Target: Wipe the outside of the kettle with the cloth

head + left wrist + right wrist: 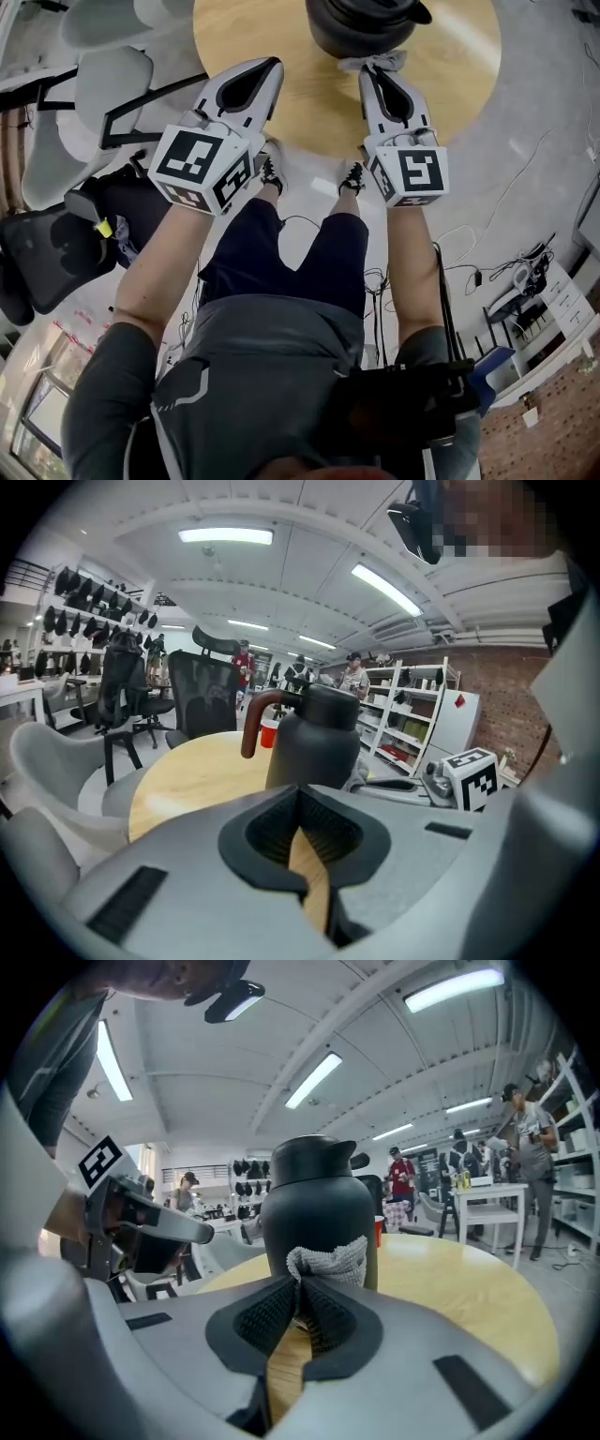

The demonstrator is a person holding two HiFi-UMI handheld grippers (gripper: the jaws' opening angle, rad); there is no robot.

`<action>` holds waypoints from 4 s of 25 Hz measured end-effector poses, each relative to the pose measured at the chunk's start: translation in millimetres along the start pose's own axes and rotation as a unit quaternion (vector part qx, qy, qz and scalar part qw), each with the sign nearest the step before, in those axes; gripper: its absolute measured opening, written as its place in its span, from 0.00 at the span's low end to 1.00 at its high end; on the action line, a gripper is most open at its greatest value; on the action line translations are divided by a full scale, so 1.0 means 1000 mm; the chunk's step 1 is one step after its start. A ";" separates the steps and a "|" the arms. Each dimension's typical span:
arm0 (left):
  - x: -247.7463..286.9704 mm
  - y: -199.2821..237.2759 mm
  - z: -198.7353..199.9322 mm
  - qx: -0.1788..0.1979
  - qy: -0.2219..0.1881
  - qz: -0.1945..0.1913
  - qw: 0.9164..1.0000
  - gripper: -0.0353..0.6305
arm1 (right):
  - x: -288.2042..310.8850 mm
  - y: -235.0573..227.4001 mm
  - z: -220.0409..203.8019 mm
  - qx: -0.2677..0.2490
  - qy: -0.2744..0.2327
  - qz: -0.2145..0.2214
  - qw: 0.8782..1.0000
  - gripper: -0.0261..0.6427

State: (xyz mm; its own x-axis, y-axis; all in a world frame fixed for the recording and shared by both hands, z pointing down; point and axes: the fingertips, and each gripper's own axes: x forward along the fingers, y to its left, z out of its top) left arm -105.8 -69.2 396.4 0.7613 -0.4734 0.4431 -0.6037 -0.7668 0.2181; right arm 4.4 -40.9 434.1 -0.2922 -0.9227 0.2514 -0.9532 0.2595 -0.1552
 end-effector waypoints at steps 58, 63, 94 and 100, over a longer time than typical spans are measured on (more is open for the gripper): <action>-0.103 0.148 -0.027 -0.046 -0.025 -0.029 0.998 0.06 | 0.152 0.057 0.008 0.093 0.004 -0.309 0.946 0.09; -0.108 0.148 -0.039 -0.055 -0.013 -0.023 0.998 0.06 | 0.155 0.042 0.000 0.120 0.014 -0.336 0.934 0.09; -0.072 0.085 -0.012 -0.052 -0.033 -0.025 0.998 0.06 | 0.085 0.035 -0.022 0.212 0.022 -0.298 0.930 0.09; -0.061 0.061 -0.015 -0.052 -0.029 -0.025 0.998 0.06 | 0.059 0.030 -0.033 0.234 0.023 -0.287 0.929 0.09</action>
State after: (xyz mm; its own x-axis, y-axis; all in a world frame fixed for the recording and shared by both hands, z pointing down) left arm -192.3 -80.7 395.4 0.8023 -0.4620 0.3779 -0.5830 -0.7426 0.3297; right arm -44.3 -78.4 475.4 0.2406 -0.8552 0.4590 -0.8179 -0.4333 -0.3785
